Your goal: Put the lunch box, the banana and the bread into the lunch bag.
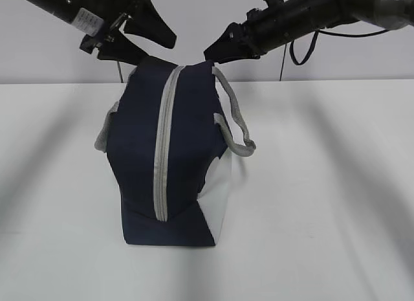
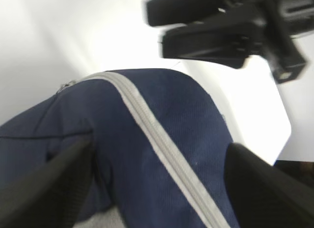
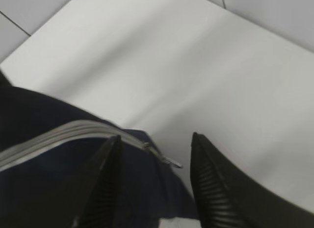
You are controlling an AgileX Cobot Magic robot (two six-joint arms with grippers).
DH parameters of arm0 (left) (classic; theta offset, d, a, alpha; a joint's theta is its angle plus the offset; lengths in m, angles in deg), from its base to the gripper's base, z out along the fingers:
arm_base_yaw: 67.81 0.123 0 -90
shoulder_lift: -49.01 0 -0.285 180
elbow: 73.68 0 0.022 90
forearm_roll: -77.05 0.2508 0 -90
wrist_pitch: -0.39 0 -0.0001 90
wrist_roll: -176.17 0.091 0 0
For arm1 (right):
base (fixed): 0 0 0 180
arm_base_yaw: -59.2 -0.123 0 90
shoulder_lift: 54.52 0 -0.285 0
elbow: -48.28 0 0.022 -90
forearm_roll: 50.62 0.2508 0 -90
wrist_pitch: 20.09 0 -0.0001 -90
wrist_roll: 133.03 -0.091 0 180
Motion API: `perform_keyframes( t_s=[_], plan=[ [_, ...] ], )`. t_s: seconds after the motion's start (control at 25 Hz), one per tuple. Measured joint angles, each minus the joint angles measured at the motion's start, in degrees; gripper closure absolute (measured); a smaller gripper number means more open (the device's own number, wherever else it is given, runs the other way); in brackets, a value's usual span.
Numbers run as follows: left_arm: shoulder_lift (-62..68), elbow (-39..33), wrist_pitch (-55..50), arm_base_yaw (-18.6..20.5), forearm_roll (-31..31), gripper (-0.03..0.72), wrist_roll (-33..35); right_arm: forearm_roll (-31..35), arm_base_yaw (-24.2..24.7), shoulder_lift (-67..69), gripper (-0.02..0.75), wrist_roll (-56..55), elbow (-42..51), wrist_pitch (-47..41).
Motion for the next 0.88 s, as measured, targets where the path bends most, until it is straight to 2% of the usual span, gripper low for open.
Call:
perform_keyframes(
  t_s=[0.16, 0.36, 0.52, 0.72, 0.88],
  plan=[
    [-2.8, 0.0, 0.05, 2.17, 4.59, 0.137, -2.13, -6.56, 1.28, 0.0, 0.393, -13.72, -4.69, -5.16],
    [-5.54, 0.04, -2.3, 2.44, 20.13, 0.136, -11.97, -16.31, 1.55, 0.0, 0.393, -29.68, -6.65, -6.04],
    [-7.29, -0.43, -4.19, 2.17, 25.56, 0.135, -15.79, -24.96, 0.62, -1.07, 0.393, -42.47, -5.84, -6.35],
    [-12.32, -4.12, -4.42, -0.02, 35.79, 0.162, -22.24, -33.41, -0.42, -7.55, 0.393, -50.73, -1.52, -6.49],
    [-18.19, -11.06, -4.5, -3.0, 42.29, 0.174, -25.37, -35.79, -0.65, -12.73, 0.393, -52.45, 5.04, -6.62]
  ],
)
